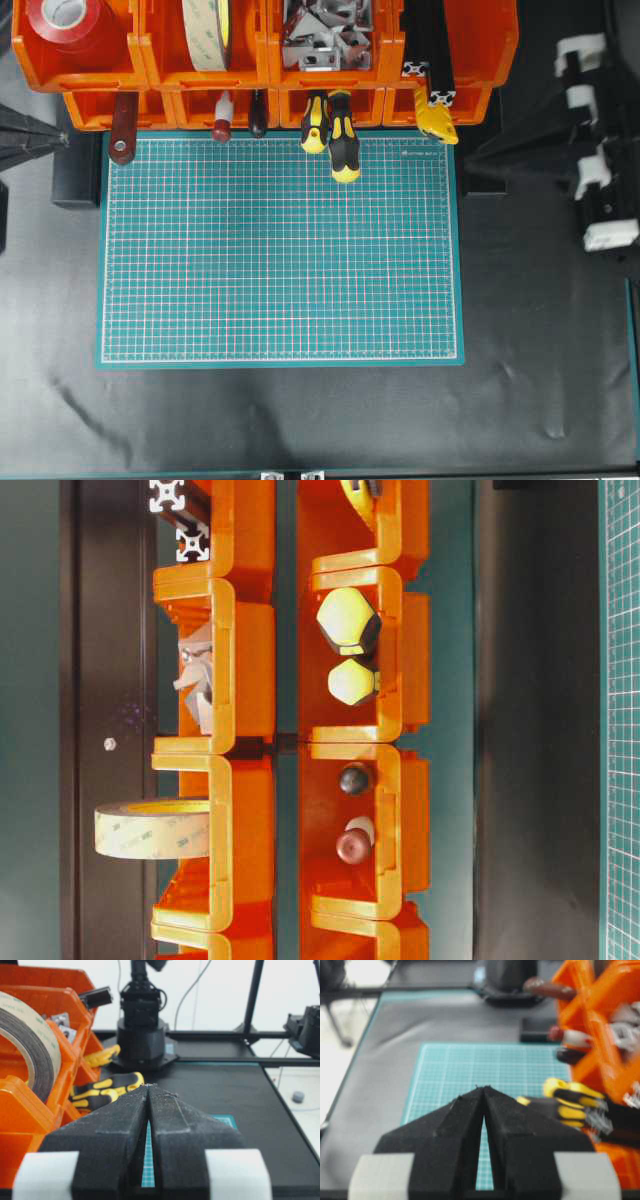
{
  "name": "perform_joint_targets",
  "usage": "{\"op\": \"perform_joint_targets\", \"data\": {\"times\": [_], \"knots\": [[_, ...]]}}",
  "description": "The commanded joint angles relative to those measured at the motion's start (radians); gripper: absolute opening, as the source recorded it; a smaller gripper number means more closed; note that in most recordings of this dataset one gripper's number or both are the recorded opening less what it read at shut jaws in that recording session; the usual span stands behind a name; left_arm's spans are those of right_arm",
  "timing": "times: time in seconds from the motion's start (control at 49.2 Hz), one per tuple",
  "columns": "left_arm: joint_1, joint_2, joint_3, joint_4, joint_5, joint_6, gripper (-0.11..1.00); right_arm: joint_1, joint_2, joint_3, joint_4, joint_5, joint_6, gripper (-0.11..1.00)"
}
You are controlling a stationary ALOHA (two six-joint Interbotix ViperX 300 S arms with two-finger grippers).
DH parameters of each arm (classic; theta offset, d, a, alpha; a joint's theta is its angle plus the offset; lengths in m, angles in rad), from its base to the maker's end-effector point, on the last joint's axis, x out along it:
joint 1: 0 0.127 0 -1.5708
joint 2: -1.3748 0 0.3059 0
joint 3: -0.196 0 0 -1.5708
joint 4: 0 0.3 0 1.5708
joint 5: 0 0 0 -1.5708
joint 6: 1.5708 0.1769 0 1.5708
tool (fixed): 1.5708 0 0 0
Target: Pick screwdriver from container rack with right arm.
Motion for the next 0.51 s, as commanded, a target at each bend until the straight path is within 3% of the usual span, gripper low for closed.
{"op": "perform_joint_targets", "data": {"times": [0.0,0.102,0.325,0.407,0.488], "knots": [[-0.006,-0.002,-0.032,0.003,0.012,-0.015,0.0,0.051,0.089,-0.126,-0.025,0.071,0.0,-0.01],[-0.008,-0.006,-0.034,0.003,0.034,-0.034,0.0,0.091,0.178,-0.212,-0.075,0.147,0.0,-0.01],[-0.015,-0.006,-0.034,0.003,0.038,-0.043,0.0,0.147,0.35,-0.319,-0.244,0.36,0.049,-0.01],[-0.015,-0.005,-0.032,0.003,0.04,-0.043,0.0,0.17,0.394,-0.353,-0.341,0.439,0.101,-0.01],[-0.015,-0.003,-0.031,0.003,0.041,-0.043,0.0,0.206,0.434,-0.383,-0.479,0.545,0.178,-0.01]]}}
